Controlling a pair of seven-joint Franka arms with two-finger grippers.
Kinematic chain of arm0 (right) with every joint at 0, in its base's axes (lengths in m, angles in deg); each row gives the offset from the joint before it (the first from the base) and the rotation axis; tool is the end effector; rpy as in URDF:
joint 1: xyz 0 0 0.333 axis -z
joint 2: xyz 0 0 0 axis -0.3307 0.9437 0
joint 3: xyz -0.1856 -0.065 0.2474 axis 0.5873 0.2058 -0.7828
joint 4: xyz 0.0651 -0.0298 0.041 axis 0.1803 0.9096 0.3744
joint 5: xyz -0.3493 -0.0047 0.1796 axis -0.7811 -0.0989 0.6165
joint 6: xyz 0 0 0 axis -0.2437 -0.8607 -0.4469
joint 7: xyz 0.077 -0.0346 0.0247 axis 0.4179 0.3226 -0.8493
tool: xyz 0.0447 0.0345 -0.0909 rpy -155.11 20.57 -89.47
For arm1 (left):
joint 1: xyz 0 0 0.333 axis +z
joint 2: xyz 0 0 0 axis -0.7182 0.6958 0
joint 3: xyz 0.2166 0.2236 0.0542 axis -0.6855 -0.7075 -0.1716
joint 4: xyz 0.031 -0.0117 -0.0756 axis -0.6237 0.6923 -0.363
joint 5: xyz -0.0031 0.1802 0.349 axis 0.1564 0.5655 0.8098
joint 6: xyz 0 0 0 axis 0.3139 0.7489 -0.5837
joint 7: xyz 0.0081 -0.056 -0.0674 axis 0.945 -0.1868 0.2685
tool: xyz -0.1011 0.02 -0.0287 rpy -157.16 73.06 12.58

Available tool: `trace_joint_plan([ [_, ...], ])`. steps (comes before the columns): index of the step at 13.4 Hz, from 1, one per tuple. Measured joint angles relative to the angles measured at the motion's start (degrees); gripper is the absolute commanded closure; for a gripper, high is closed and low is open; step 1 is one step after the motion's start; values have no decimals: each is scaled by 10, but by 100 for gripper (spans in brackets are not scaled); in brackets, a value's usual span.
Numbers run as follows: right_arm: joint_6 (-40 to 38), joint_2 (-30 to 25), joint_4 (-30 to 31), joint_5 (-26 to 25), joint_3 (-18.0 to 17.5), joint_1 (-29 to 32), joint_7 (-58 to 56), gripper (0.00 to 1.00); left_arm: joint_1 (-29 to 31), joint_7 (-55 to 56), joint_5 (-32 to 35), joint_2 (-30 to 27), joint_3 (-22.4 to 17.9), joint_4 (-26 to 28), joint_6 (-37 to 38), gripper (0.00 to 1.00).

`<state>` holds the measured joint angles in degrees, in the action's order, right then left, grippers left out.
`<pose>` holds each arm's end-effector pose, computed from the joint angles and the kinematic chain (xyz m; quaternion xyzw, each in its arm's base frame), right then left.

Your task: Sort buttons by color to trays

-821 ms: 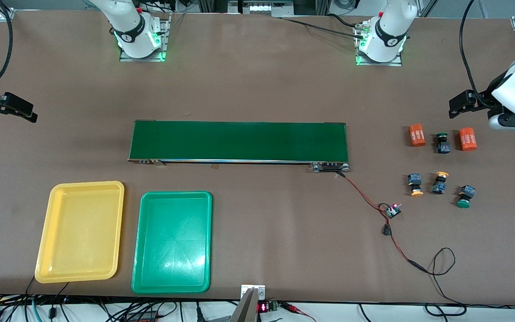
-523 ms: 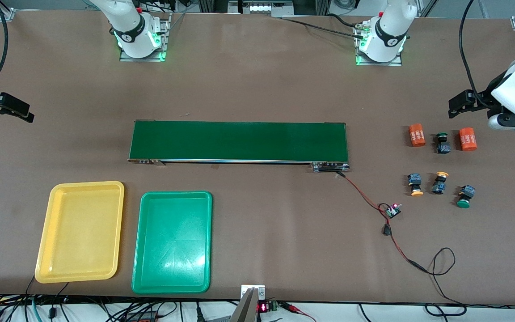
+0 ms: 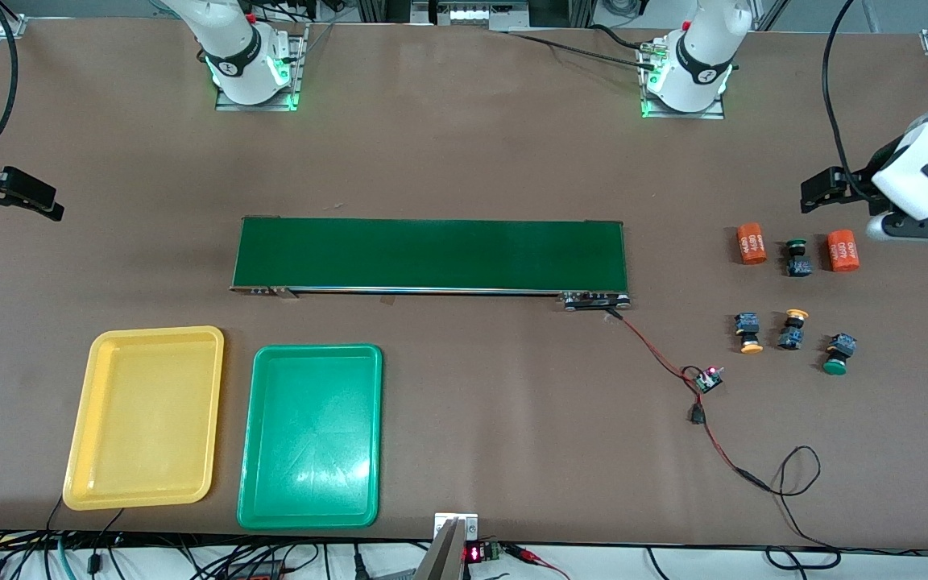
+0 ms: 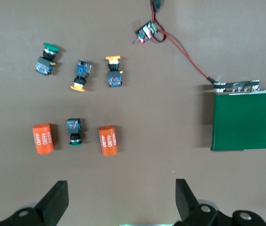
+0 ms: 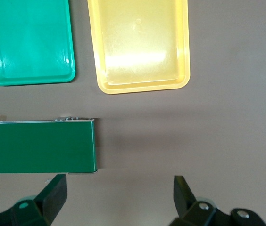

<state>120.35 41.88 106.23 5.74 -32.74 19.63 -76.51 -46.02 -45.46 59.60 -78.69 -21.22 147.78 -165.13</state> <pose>0.5730 -0.0454 0.5919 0.9998 -0.0168 -0.0133 0.0053 0.5524 -0.0014 0.5453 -0.9964 0.0182 0.0811 0.0159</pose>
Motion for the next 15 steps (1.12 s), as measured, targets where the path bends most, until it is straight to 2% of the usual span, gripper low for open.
trace_joint_plan([
  [5,0,0,0,0,-1,-1,0,0,2,0,0,23,-1,1,19,0],
  [8,0,-1,0,0,-3,-3,0,0,19,0,0,28,-3,27,7,0],
  [11,0,-1,0,0,-5,-8,-1,0,37,-1,0,26,-5,103,-67,0],
  [15,0,-1,0,0,-5,-13,-1,0,77,-36,1,18,-5,244,-236,0],
])
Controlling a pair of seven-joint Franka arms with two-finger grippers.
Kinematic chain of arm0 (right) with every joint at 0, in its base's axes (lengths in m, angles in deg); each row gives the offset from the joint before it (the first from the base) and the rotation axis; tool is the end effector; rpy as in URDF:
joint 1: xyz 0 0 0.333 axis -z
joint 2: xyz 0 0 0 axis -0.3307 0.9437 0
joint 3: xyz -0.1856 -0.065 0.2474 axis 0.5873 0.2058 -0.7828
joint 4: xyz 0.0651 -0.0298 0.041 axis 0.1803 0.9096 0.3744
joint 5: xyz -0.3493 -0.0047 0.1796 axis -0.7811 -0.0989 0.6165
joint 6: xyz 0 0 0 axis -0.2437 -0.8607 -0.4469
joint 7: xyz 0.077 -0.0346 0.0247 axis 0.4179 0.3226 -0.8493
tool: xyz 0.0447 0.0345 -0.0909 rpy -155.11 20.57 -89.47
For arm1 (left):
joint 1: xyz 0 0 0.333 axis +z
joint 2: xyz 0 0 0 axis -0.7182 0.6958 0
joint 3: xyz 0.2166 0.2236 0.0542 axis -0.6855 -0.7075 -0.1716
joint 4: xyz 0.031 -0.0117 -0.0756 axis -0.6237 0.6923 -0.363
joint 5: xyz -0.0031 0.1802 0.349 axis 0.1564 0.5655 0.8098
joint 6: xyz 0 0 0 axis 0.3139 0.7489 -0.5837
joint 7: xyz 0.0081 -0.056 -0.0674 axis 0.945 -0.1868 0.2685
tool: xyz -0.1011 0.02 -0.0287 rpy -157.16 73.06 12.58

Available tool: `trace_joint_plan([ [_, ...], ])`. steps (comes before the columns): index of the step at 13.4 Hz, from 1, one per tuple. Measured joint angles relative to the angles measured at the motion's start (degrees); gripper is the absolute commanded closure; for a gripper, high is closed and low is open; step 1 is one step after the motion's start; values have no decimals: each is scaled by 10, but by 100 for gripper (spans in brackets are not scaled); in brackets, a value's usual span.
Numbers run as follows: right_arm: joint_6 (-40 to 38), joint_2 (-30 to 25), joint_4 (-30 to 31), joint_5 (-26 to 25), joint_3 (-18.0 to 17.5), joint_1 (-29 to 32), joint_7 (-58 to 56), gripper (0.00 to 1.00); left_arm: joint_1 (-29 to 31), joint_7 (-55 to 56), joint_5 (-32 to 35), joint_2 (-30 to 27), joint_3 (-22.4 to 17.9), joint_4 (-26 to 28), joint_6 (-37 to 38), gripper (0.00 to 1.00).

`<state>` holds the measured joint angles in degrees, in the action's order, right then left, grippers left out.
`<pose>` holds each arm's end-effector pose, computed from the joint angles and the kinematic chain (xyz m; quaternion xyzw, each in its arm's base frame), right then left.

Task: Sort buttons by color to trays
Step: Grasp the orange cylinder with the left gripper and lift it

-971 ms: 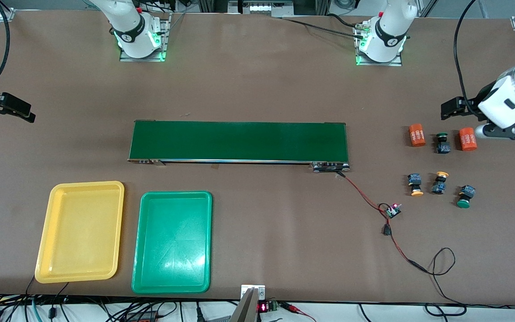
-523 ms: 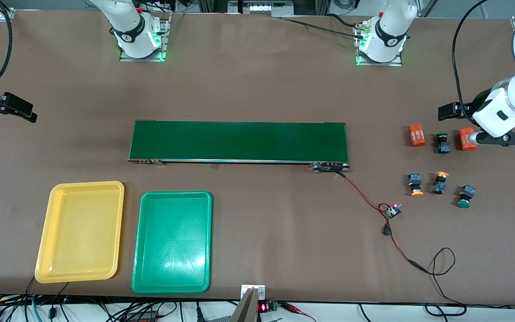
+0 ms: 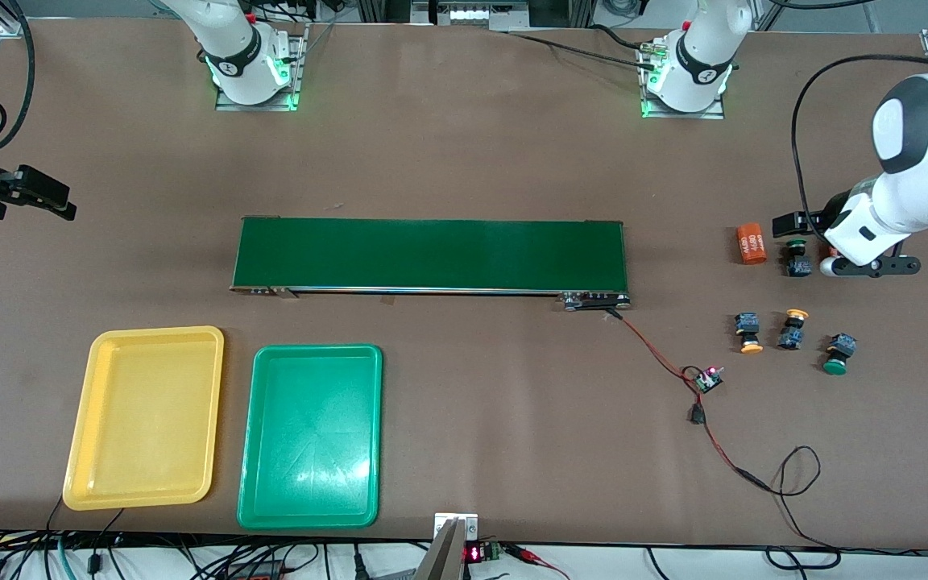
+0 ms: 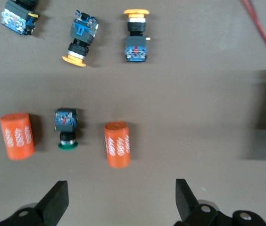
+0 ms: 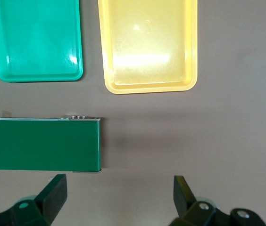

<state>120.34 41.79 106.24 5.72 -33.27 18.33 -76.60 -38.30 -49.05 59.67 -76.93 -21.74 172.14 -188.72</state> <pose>0.5737 -0.0272 0.5926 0.9999 0.0000 -0.0126 0.0054 0.5195 0.0727 0.3648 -0.9945 -0.0150 0.1040 0.0036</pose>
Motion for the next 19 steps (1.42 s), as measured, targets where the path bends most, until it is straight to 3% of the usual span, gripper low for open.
trace_joint_plan([
  [4,0,11,1,-2,0,-7,0,0,40,-35,0,8,-1,112,-161,0],
  [11,-1,21,2,-17,0,-13,-3,0,40,-36,0,101,2,192,-361,0],
  [12,1,30,2,-17,-2,-25,-3,0,40,-37,0,112,2,197,-372,9],
  [15,16,54,3,-19,-7,-55,4,0,40,-38,0,124,2,203,-378,64],
  [17,20,58,2,-19,-5,-53,4,0,40,-41,0,124,2,203,-376,76],
  [19,23,57,-13,-21,-3,-52,4,0,40,-44,0,122,2,202,-368,76],
])
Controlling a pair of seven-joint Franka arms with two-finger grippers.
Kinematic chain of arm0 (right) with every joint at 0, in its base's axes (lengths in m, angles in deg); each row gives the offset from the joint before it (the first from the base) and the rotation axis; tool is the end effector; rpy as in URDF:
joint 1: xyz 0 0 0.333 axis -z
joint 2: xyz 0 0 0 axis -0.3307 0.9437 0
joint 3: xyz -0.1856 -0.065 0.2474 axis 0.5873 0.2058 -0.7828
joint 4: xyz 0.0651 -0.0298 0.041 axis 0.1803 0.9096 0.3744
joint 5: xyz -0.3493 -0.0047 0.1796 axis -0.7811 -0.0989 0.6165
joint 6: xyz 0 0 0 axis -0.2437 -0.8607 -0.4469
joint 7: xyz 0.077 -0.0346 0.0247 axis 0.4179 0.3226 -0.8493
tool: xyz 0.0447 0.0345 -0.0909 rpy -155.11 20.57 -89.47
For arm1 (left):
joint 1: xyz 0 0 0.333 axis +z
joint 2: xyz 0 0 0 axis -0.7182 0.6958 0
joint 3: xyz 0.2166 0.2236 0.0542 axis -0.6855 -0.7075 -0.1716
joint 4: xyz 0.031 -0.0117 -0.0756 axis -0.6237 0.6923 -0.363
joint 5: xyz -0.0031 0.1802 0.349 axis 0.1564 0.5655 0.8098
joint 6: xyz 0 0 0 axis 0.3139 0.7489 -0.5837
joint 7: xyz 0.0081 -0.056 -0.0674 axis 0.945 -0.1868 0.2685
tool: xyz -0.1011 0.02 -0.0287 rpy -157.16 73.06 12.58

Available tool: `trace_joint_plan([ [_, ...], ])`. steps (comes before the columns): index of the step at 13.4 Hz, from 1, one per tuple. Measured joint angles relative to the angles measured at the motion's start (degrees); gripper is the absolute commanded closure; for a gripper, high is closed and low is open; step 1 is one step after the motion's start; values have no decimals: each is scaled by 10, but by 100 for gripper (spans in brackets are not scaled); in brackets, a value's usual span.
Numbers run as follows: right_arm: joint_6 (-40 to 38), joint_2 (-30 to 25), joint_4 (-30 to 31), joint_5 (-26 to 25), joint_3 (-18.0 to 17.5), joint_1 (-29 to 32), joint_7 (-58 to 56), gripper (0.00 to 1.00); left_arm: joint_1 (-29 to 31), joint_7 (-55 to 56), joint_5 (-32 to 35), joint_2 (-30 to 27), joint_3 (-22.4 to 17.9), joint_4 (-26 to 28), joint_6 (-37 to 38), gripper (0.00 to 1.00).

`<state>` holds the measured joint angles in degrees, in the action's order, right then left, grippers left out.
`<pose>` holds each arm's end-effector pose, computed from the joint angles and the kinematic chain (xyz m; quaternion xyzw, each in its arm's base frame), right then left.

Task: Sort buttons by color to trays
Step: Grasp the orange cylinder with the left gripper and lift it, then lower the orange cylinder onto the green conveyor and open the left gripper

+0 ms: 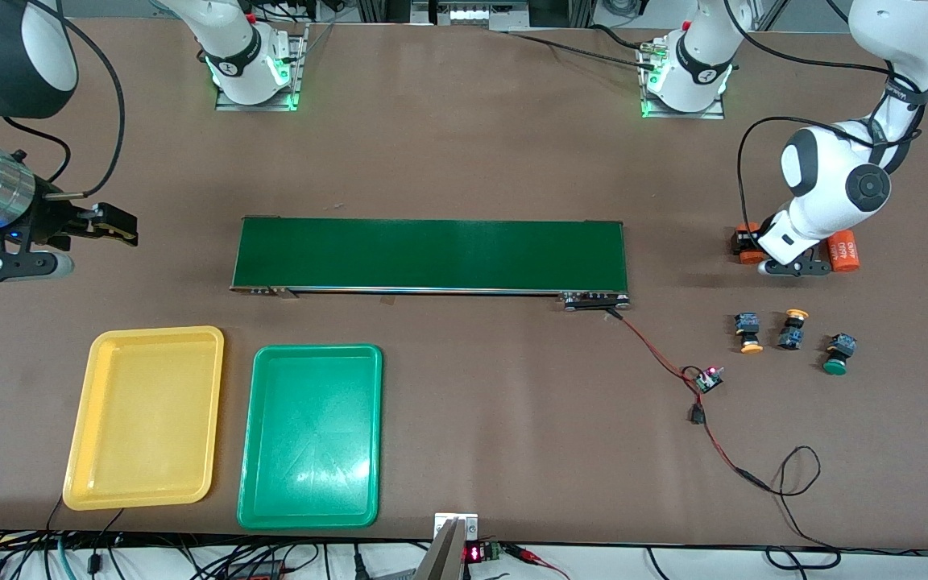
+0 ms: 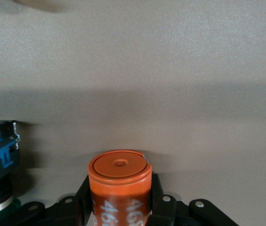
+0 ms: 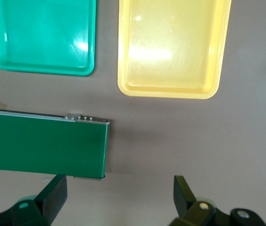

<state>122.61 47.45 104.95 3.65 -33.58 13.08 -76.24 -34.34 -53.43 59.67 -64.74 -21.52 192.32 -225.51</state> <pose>0.6031 0.0278 0.5486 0.9980 0.0477 -0.0304 0.0268 0.4485 0.0901 0.1733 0.9979 0.0025 -0.0648 0.0045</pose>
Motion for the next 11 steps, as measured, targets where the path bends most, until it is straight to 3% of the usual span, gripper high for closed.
trace_joint_plan([
  [2,0,-5,-15,-1,0,0,0,0,-1,-3,0,-12,8,-16,44,74],
  [5,-13,-15,-18,-1,7,6,0,0,-3,-4,0,-47,57,-98,210,79],
  [8,-7,-20,-19,-1,9,23,0,0,-6,-4,0,-62,153,-225,382,82],
  [11,-3,-20,-19,-1,9,24,-1,0,-14,-46,-2,-57,249,-282,421,81],
])
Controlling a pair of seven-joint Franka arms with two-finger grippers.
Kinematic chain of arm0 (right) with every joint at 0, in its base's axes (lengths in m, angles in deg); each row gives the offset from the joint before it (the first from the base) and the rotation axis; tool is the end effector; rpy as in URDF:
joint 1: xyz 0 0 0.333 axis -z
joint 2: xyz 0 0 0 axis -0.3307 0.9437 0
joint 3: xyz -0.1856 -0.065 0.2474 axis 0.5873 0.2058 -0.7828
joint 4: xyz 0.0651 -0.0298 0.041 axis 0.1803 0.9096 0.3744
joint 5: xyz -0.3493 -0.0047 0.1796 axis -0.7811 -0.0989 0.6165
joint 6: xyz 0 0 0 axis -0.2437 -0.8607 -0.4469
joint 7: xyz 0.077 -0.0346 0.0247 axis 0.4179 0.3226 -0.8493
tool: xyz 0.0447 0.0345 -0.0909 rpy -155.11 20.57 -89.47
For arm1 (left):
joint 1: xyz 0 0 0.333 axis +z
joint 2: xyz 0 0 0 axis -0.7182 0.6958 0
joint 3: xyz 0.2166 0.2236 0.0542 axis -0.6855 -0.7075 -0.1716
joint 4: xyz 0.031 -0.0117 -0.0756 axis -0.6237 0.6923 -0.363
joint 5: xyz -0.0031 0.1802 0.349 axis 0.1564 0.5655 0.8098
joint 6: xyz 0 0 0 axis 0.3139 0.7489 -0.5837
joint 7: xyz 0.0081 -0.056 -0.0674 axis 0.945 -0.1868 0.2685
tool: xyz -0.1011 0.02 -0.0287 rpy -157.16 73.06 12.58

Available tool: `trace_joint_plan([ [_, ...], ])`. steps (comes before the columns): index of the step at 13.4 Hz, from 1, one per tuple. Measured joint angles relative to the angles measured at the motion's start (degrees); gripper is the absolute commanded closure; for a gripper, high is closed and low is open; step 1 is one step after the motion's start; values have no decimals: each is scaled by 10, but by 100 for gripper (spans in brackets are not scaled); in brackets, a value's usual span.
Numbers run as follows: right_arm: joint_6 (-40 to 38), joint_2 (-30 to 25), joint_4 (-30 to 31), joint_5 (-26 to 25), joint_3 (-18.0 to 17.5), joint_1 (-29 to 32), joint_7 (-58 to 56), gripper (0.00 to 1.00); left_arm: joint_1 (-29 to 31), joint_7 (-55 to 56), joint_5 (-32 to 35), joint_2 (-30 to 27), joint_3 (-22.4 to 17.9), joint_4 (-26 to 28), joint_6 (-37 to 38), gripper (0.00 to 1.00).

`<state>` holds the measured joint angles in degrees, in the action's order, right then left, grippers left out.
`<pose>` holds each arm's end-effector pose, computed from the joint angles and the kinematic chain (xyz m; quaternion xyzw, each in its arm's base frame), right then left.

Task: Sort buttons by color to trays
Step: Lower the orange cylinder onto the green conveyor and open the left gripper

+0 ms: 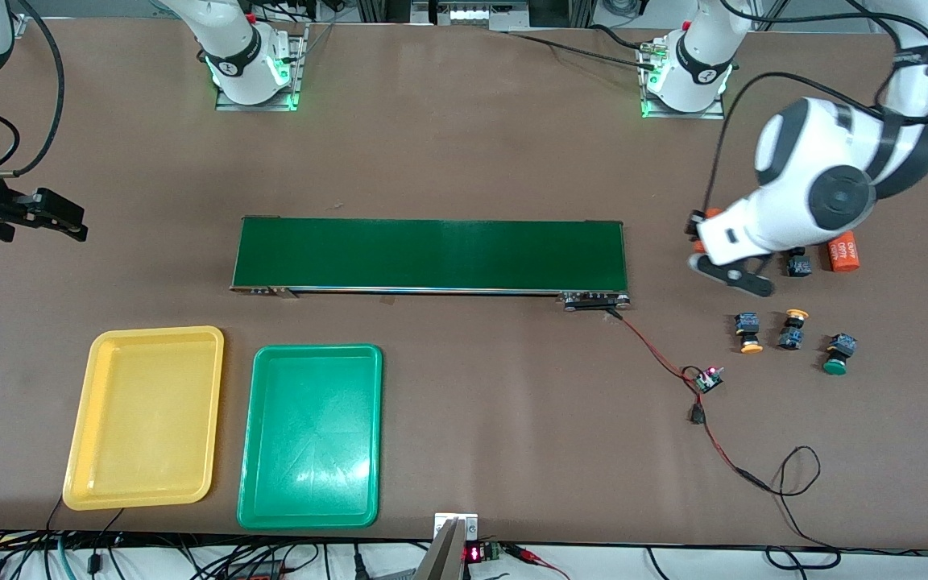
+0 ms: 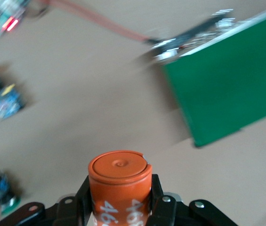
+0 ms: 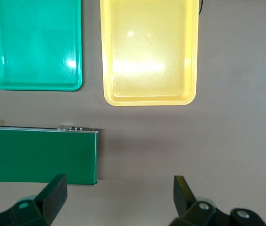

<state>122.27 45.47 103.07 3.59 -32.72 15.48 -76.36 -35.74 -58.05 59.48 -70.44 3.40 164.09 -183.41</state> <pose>0.5972 -0.0065 0.5845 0.9994 0.0196 -0.0005 0.0272 0.5379 -0.1347 0.3658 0.9581 -0.2555 -0.1275 0.0206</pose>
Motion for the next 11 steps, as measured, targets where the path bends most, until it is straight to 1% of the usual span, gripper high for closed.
trace_joint_plan([
  [1,0,0,0,0,0,0,-1,0,-1,-27,-1,7,26,-1,-11,81],
  [3,1,0,0,0,-2,-1,-2,0,-2,-72,-3,38,74,-1,-58,81],
  [4,1,0,0,0,-2,-1,-2,0,-3,-99,-3,59,95,0,-88,82],
  [5,1,0,0,0,-2,-1,-2,0,-5,-141,-3,79,107,0,-119,82],
  [7,1,1,0,0,-2,0,-2,0,-11,-231,-3,113,120,0,-169,83],
  [8,1,2,0,0,-2,0,-2,0,-22,-254,-2,124,123,0,-183,83],
  [9,1,2,0,0,-2,0,-2,0,-41,-265,8,129,124,0,-189,83],
  [11,1,2,0,0,-2,0,-2,0,-72,-266,52,130,125,0,-191,82],
])
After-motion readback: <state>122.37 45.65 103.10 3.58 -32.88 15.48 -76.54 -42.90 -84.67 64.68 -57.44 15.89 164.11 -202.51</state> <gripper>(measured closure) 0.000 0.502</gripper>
